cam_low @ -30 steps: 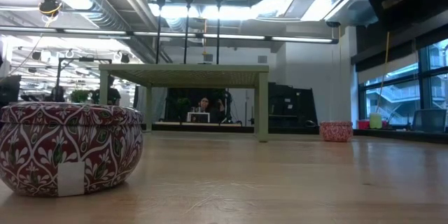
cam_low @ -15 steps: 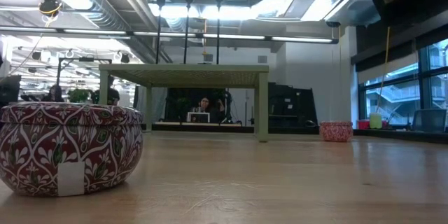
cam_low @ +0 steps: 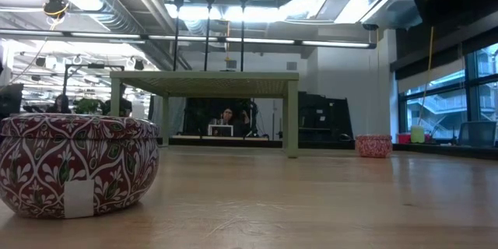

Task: Pick & Place candle stick holders
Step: Put the black candle holder on the shelf aligned with the other black candle holders

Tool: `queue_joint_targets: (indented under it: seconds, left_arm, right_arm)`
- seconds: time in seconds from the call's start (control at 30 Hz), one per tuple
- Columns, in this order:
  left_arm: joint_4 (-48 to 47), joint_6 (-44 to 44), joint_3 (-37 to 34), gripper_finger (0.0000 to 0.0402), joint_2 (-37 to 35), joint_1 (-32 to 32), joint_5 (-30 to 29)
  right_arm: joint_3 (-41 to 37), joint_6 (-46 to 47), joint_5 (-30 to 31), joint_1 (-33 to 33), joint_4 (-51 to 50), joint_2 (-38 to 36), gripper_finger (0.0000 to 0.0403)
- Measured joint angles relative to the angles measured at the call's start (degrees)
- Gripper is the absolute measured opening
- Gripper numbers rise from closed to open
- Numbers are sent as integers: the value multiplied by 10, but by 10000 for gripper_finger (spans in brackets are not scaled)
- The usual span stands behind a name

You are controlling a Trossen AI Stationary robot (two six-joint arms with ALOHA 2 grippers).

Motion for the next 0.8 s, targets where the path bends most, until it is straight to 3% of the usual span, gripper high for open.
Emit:
queue_joint_targets:
  seconds: [0.13,0.37,0.5,0.67,0.8]
  left_arm:
    - [0,0,0,178,0,0,0]
    - [0,0,0,178,0,0,0]
    - [0,0,0,178,0,0,0]
    - [0,0,0,178,0,0,0]
    - [0,0,0,178,0,0,0]
  right_arm:
    - [0,-1,0,0,8,0,9]
    - [0,-72,15,0,81,0,15]
    - [0,-109,105,-2,128,-6,15]
    - [29,-154,242,-19,110,-26,15]
    - [101,-207,281,-45,41,-37,16]
